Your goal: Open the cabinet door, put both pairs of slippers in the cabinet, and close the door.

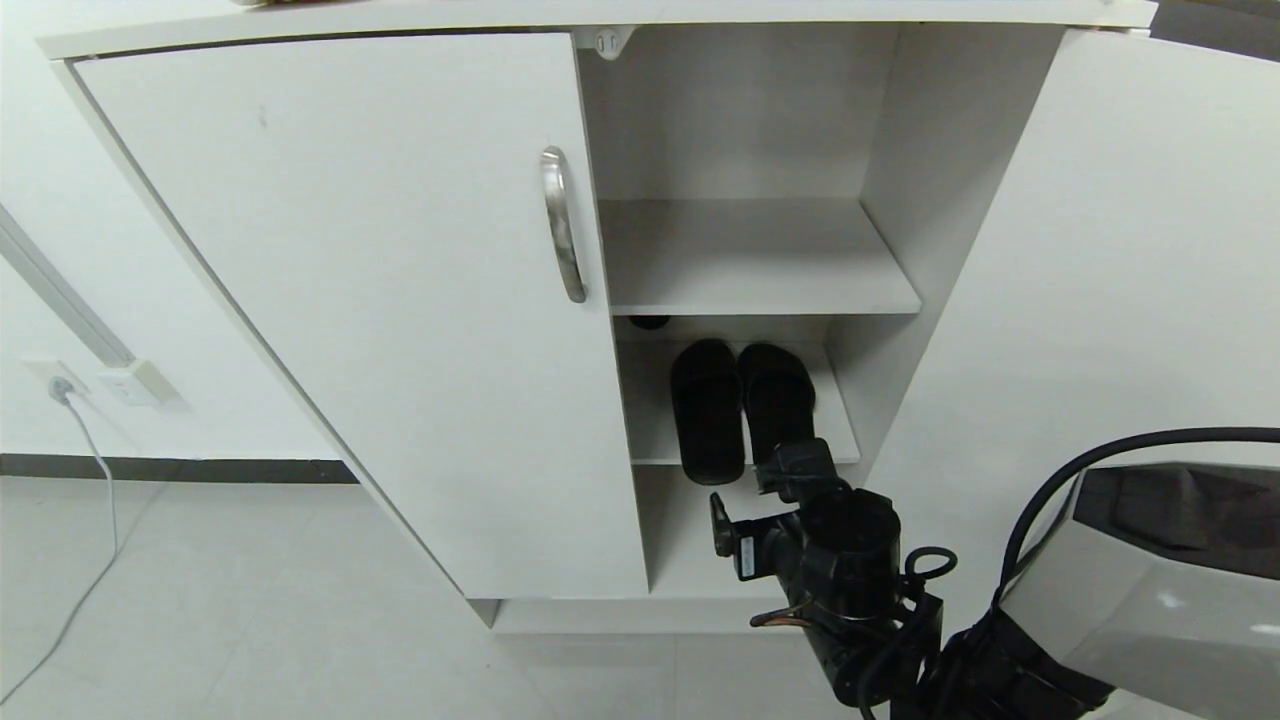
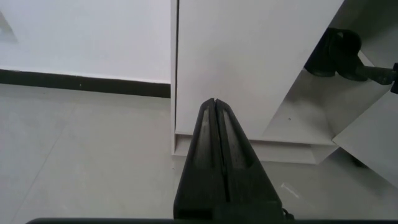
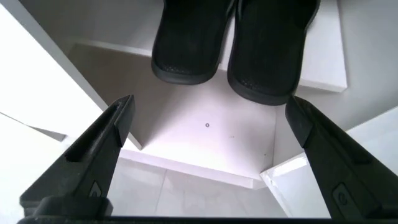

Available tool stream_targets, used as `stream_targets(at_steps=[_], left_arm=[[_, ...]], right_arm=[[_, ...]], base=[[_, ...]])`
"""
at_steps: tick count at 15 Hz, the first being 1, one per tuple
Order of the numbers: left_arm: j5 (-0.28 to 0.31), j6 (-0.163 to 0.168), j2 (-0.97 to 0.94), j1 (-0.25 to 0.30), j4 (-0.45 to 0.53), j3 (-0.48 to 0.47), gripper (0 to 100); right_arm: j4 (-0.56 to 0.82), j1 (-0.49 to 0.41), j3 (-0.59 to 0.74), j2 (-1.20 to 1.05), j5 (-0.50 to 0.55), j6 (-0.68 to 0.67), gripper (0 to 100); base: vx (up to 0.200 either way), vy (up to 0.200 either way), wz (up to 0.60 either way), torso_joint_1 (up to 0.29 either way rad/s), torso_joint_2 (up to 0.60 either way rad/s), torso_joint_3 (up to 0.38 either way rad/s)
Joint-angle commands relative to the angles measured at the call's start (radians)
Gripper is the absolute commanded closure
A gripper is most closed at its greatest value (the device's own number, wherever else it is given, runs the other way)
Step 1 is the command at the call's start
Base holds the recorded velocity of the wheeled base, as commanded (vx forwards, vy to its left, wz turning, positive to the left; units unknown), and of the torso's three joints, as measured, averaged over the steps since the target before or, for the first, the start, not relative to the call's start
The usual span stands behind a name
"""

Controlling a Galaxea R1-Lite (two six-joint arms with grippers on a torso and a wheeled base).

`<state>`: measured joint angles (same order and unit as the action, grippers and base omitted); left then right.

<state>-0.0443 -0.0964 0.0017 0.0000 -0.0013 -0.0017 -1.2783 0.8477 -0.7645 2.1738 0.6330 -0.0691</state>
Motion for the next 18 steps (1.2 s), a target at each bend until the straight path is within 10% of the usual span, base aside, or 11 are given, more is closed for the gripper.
stream_targets(at_steps=[1, 18], left_arm=[[0.000, 0.000, 0.000, 0.000, 0.000, 0.000, 100], [0.001, 0.007, 0.000, 0.000, 0.000, 0.000, 100]], right_arm=[[0.000, 0.001, 0.001, 0.004, 0.001, 0.000, 0], [0.000, -0.001, 0.004, 0.004, 0.004, 0.002, 0]], base=[[0.000, 0.000, 0.00, 0.000, 0.00, 0.000], [0.000, 0.000, 0.00, 0.002, 0.00, 0.116]])
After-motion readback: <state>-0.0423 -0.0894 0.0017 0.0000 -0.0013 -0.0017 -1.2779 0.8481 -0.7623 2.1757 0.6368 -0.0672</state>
